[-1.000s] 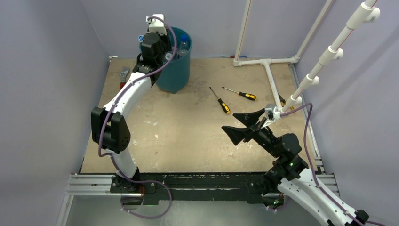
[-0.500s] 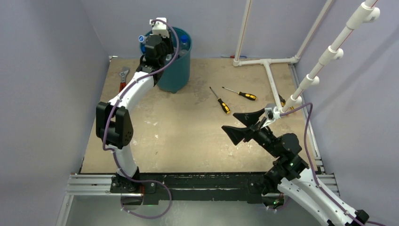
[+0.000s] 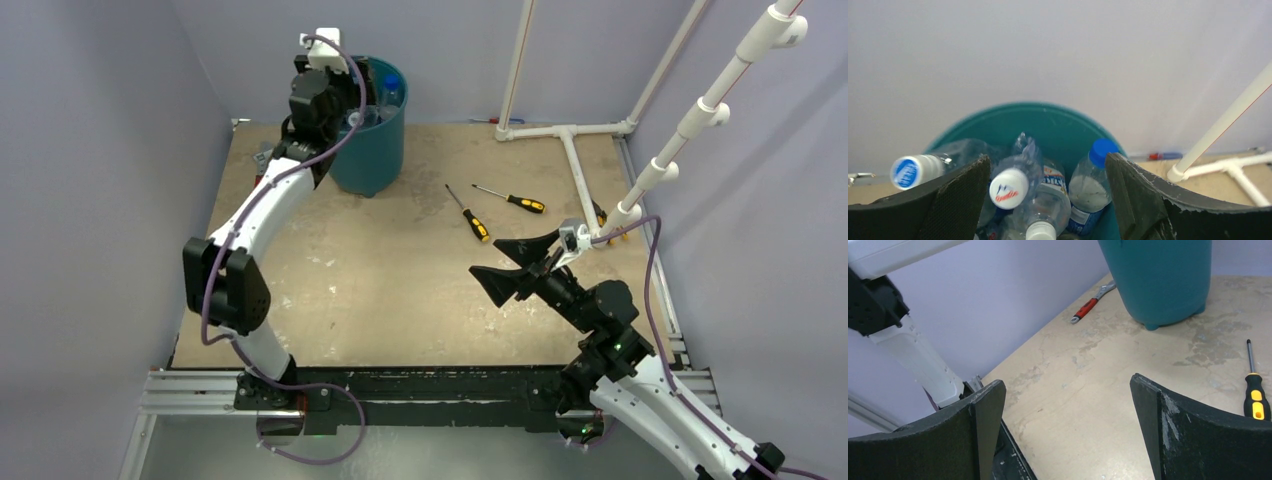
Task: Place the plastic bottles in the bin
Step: Place the plastic bottle in the trash bin, then reset both arms
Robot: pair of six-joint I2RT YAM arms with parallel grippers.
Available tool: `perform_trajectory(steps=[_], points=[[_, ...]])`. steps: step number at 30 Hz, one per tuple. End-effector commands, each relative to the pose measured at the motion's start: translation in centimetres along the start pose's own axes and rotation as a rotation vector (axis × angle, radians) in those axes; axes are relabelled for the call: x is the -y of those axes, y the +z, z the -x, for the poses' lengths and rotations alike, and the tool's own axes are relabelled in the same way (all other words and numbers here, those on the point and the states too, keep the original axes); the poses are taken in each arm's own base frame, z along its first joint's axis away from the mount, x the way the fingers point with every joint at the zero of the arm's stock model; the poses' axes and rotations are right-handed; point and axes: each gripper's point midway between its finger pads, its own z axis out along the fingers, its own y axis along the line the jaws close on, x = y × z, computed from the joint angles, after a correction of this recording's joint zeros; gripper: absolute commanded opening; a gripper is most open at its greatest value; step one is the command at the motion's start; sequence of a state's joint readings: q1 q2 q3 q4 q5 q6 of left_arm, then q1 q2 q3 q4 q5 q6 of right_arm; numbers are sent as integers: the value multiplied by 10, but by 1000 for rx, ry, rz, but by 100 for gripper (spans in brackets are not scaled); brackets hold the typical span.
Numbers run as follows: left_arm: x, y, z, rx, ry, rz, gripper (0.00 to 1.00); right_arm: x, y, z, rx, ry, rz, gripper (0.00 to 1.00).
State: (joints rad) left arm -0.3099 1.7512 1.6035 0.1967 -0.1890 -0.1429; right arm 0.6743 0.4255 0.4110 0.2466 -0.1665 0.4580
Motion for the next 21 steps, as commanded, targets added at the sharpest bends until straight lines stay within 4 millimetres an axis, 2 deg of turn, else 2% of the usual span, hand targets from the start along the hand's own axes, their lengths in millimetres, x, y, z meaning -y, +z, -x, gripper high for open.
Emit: perform_trajectory(steps=[1, 3, 5, 10, 12, 15, 18, 20, 21], points=[[-9, -44, 99, 221, -57, 40, 84, -12, 2, 26, 62, -18, 27, 98], [-30, -53, 109, 253, -64, 148, 84, -13, 3, 26, 61, -15, 30, 98], [-51, -55, 108, 243, -68, 243, 84, -12, 3, 25, 58, -12, 30, 98], [-98, -36, 77, 149, -203, 297, 75, -13, 2, 25, 59, -6, 31, 98], [-108, -27, 60, 116, -283, 270, 71, -12, 1, 26, 62, -11, 26, 98], [-117, -10, 37, 61, -346, 222, 68, -12, 1, 28, 61, -18, 21, 98], [-108, 3, 16, 8, -365, 153, 63, -12, 2, 28, 58, -20, 18, 98], [-100, 3, 11, 5, -374, 102, 60, -12, 2, 29, 61, -20, 19, 98], [-98, -1, 14, 19, -375, 89, 60, -13, 2, 30, 63, -21, 19, 98]])
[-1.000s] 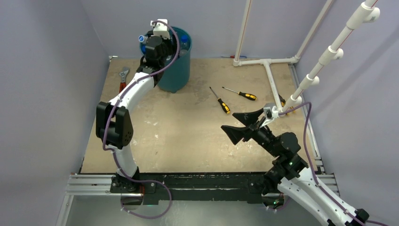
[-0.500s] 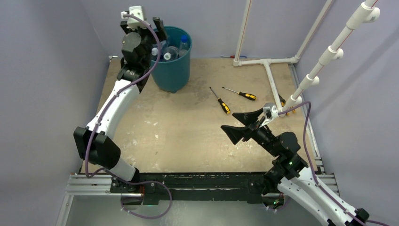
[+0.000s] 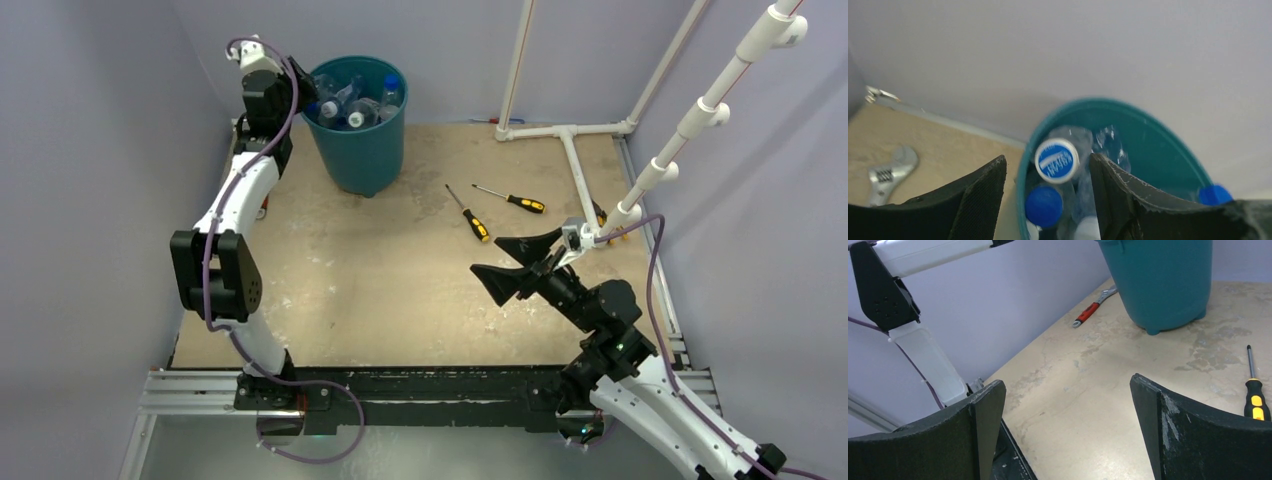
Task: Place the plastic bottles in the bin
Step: Reset both arms
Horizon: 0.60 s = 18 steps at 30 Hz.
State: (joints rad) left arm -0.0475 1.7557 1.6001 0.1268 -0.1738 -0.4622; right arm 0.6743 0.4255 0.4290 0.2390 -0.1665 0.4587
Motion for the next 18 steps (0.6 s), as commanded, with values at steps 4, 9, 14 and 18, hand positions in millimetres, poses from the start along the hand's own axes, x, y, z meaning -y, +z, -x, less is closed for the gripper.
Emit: perform_trajectory(steps=[4, 9, 14, 18], points=[[36, -38, 30, 47, -65, -156, 70, -9, 2, 28, 61, -29, 5, 98], [8, -92, 44, 12, -107, 18, 96, -3, 3, 36, 82, -47, -40, 99], [-16, -170, 4, -76, -119, 198, 99, 8, 8, 32, 76, -28, -87, 99], [-34, -217, -35, -144, -154, 207, 99, 18, 13, 23, 56, 12, -130, 99]])
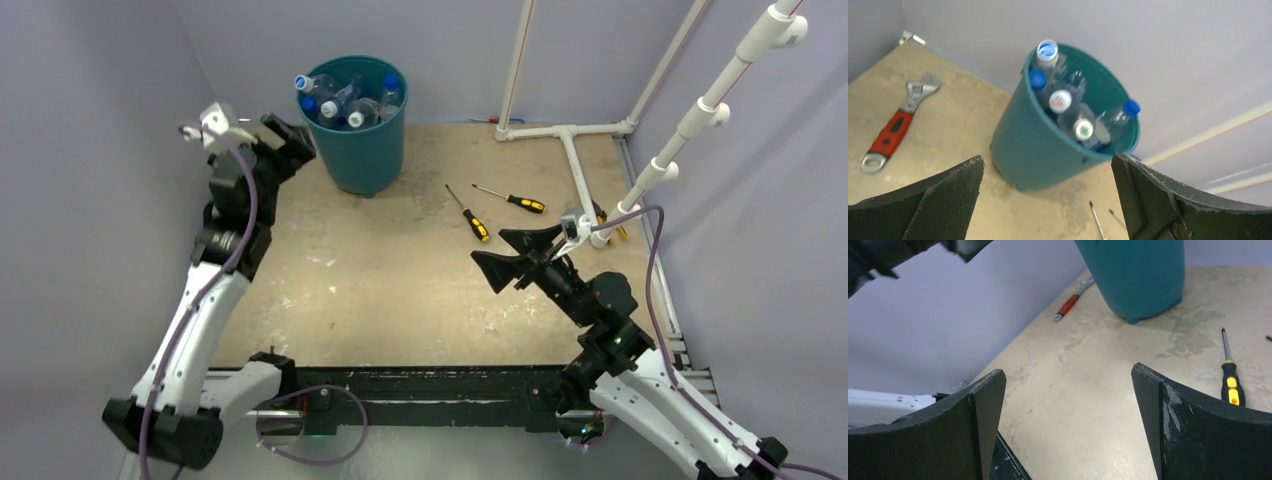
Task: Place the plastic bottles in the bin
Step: Reset both arms
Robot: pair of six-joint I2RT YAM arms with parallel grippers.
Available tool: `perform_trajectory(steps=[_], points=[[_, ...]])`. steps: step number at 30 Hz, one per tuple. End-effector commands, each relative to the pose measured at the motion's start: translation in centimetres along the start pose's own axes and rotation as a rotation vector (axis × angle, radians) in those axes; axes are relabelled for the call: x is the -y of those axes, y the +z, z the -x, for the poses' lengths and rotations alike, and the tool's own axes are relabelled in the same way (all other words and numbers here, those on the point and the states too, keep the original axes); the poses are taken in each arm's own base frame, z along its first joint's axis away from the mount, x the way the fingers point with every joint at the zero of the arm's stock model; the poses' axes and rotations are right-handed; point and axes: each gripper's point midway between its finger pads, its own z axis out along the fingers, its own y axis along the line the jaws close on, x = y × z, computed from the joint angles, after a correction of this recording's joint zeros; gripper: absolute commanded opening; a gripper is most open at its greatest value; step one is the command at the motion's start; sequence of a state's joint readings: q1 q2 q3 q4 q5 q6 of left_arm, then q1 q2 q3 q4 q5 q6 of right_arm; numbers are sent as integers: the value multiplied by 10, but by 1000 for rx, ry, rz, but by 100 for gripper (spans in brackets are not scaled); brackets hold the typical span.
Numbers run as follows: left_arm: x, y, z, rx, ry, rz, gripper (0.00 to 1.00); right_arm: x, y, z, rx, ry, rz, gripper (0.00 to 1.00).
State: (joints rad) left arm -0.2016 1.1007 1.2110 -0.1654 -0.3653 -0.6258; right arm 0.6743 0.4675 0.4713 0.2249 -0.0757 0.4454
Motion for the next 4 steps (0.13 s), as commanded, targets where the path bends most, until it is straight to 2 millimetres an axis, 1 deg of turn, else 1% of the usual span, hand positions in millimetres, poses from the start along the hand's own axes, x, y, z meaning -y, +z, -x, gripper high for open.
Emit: perform_trajectory(steps=[1, 4], points=[[-63, -35, -66, -149, -7, 183, 99, 7, 8, 8, 23, 32, -57, 99], [-84, -55, -81, -215, 23, 235, 99, 15, 11, 6, 26, 64, -104, 99]])
